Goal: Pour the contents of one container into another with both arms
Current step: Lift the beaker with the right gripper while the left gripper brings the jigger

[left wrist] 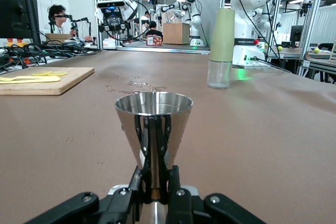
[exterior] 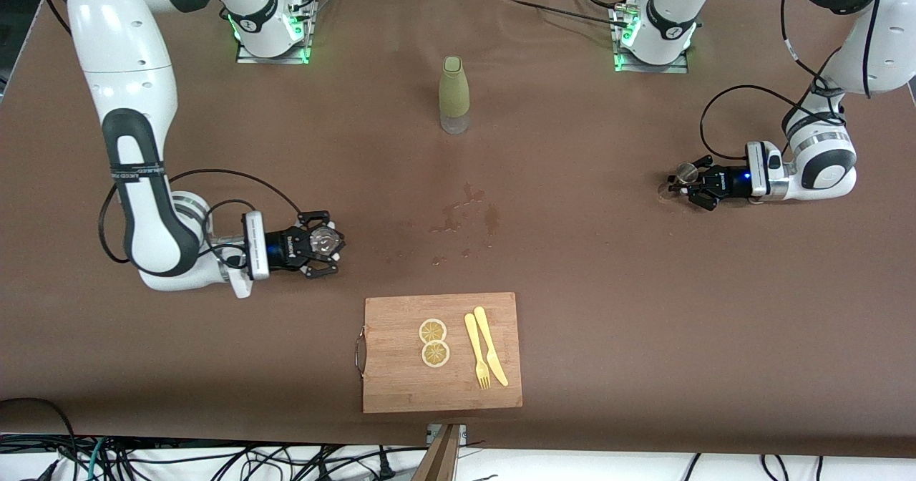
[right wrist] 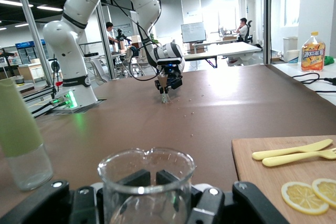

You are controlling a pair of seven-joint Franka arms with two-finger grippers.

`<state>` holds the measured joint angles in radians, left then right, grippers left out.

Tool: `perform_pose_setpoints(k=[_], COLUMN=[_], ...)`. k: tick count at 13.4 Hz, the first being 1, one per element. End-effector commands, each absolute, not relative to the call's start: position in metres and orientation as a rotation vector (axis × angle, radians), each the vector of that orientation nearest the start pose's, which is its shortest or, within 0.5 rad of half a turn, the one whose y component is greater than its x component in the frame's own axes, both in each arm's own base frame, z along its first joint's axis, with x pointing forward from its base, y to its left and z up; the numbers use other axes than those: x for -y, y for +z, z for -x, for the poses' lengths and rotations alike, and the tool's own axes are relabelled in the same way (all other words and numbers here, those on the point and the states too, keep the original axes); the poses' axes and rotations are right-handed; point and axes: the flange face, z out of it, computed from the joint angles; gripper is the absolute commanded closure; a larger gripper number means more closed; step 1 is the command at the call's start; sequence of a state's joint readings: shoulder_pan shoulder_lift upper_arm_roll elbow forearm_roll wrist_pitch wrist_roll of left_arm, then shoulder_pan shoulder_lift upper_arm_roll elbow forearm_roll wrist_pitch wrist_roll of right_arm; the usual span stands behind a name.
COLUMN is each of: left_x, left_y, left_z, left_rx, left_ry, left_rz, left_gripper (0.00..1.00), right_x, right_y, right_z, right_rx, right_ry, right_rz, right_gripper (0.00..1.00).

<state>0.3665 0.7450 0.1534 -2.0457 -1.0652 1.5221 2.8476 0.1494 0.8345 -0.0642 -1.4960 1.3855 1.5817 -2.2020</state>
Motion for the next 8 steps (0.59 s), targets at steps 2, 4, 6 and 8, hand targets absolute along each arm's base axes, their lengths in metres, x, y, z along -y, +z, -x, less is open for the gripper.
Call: perform_pose_setpoints(k=[2, 4, 6, 8], left_x=[-0.153, -0.153, -0.152, -0.154], left_y=[0.063, 0.063, 0.065, 0.075], left_z=[-0.434, -0.435, -0.435, -0.441], left_rx=[1.56, 1.556, 1.551, 1.534], left_ry=[1.321, 1.32, 1.323, 1.306], left_rz=[-1.196, -1.2, -1.205, -1.226], left_gripper=[1.0, 1.0, 1.0, 1.0], right_x=[-0.195, -0.216, -0.247, -0.268], right_y=[0.218, 0.24, 0.271, 0.276], right_z=[-0.665, -0.665, -0.665, -0.662], right_rx=[1.317, 1.298, 1.307, 1.319], right_ry=[-0.901, -0.874, -0.863, -0.863], right_rz=[1.282, 1.326, 1.393, 1.448], right_gripper=[1.0, 1.0, 1.0, 1.0])
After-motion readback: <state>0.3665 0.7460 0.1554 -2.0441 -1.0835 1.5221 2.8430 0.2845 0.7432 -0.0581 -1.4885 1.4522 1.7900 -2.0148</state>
